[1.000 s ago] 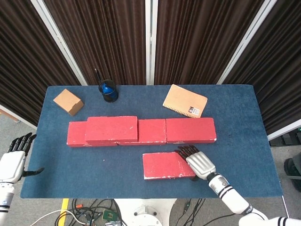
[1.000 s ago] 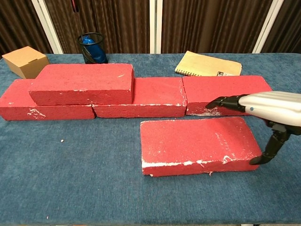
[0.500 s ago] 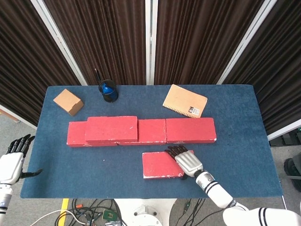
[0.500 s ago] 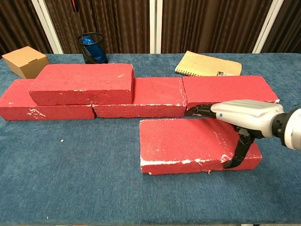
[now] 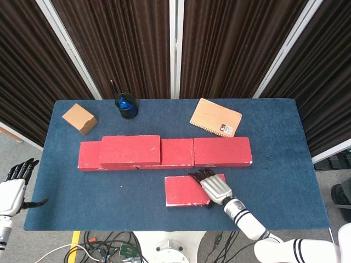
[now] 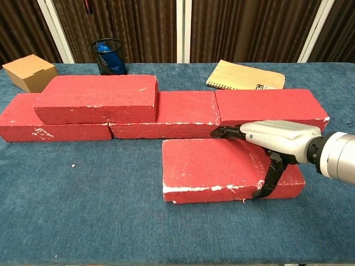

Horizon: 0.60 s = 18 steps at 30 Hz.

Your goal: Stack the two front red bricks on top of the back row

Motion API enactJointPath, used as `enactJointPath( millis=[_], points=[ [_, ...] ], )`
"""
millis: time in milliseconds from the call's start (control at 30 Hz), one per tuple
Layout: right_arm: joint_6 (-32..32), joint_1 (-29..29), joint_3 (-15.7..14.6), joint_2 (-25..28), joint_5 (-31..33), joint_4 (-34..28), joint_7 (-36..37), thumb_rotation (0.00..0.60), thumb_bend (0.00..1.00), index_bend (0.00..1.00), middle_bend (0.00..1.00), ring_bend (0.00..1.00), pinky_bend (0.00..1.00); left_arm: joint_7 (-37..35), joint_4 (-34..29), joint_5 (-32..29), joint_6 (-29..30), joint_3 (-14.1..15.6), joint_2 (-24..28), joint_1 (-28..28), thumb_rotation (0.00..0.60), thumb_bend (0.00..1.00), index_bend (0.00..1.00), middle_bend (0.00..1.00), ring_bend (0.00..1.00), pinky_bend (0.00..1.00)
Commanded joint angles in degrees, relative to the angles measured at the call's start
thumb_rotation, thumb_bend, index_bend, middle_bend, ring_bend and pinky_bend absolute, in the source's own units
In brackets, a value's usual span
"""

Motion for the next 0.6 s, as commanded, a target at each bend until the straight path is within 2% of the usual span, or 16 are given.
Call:
enactJointPath(
  millis=[33,167,333,600],
  points=[
    [-0.4,0.2,-0.2,0.2,-0.7,0.1,1.5,0.6,0.0,0.0,0.22,0.0,0.0,-0.1,0.1,-0.1,-0.4,-0.2,-0.1,0.0,0.6,0.0,0.0,0.0,0.0,0.0],
    [0.0,0.2,-0.5,0.2,-1.7,0.4,2.4,0.6,0.0,0.0,0.28,0.0,0.0,-0.2,0.2,-0.1,-0.8,-0.4,-0.2,0.1,0.6,0.0,0.0,0.0,0.0,0.0],
    [1.7,-0.4,-0.8,1.4,-3.7,-0.8,3.9,0.6,0.0,0.0,0.3,0.0,0.0,-0.5,-0.1,0.2,-0.9,-0.5,0.1,0.3,0.6,0.0,0.0,0.0,0.0,0.0],
    [5.6,-1.1,1.0,9.1,-8.4,-8.0,5.6,0.6,0.0,0.0,0.29,0.0,0.0,-0.9,-0.7,0.8,-1.2,-0.6,0.5,0.5,0.6,0.0,0.0,0.0,0.0,0.0]
  ],
)
